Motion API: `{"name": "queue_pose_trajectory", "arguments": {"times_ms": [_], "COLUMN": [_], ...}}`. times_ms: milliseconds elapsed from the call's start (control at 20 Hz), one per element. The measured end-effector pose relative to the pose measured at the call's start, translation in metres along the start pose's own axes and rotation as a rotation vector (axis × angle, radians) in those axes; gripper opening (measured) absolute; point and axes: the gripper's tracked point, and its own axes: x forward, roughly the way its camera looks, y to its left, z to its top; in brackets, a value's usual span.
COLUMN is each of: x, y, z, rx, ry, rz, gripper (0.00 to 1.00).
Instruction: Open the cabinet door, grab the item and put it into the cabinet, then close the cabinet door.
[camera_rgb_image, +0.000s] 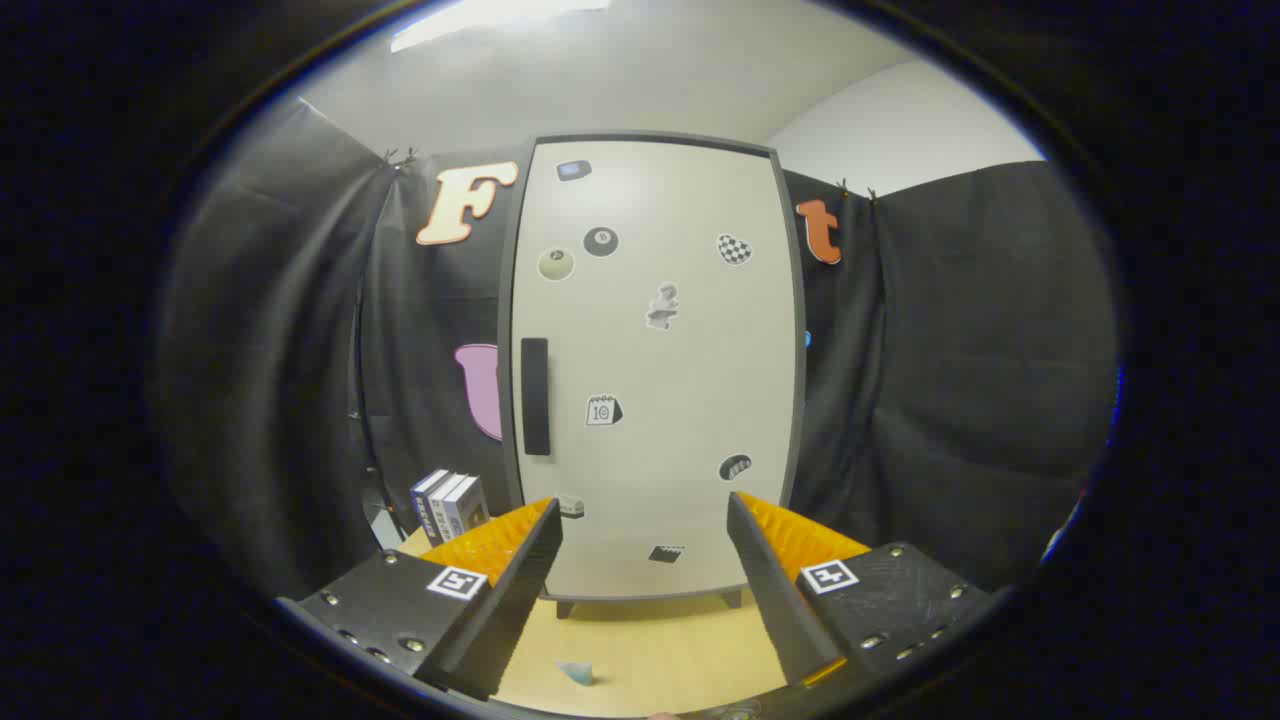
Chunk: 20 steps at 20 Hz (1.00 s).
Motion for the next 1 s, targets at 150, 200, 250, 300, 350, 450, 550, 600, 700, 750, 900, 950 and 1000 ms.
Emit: {"name": "queue_pose_trajectory", "arguments": {"times_ms": [150,200,250,300,350,450,550,600,700,750,900,950,1000], "x": [-0.003,-0.002,-0.002,-0.001,-0.002,-0.001,-0.001,-0.001,0.0,0.001,0.004,0.005,0.006], "y": [-0.004,-0.005,-0.005,-0.004,-0.004,0.001,0.006,0.009,0.013,0.015,0.017,0.016,0.017], "z": [0.003,0.004,0.003,0.002,0.001,-0.003,-0.005,-0.006,-0.008,-0.008,-0.006,-0.007,-0.007], "rx": [0.009,0.009,0.01,0.01,0.008,-0.005,-0.026,-0.031,-0.025,-0.019,-0.018,-0.019,-0.017], "ry": [-0.003,-0.004,-0.002,0.002,0.006,0.014,0.011,0.014,0.018,0.015,0.011,0.01,0.011], "rz": [-0.006,-0.007,-0.006,-0.004,-0.003,0.005,0.015,0.022,0.029,0.034,0.04,0.04,0.04], "gripper": [0.98,0.98,0.98,0.98,0.98,0.98,0.98,0.98,0.98,0.99,0.98,0.98,0.98]}}
